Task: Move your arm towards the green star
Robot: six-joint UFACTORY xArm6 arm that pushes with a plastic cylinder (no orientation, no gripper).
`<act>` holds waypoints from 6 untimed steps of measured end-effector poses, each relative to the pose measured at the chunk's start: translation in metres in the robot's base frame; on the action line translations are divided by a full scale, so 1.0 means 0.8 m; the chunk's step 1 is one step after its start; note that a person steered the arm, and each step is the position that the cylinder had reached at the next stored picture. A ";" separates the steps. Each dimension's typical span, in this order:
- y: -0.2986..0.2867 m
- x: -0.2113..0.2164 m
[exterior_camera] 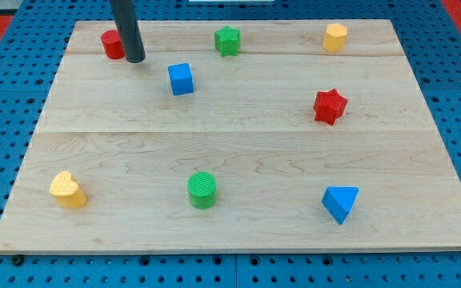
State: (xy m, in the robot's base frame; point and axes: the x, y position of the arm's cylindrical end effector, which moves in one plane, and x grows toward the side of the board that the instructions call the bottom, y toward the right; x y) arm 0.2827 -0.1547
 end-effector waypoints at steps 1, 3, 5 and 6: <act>0.014 -0.024; 0.092 -0.073; 0.102 -0.074; 0.103 -0.074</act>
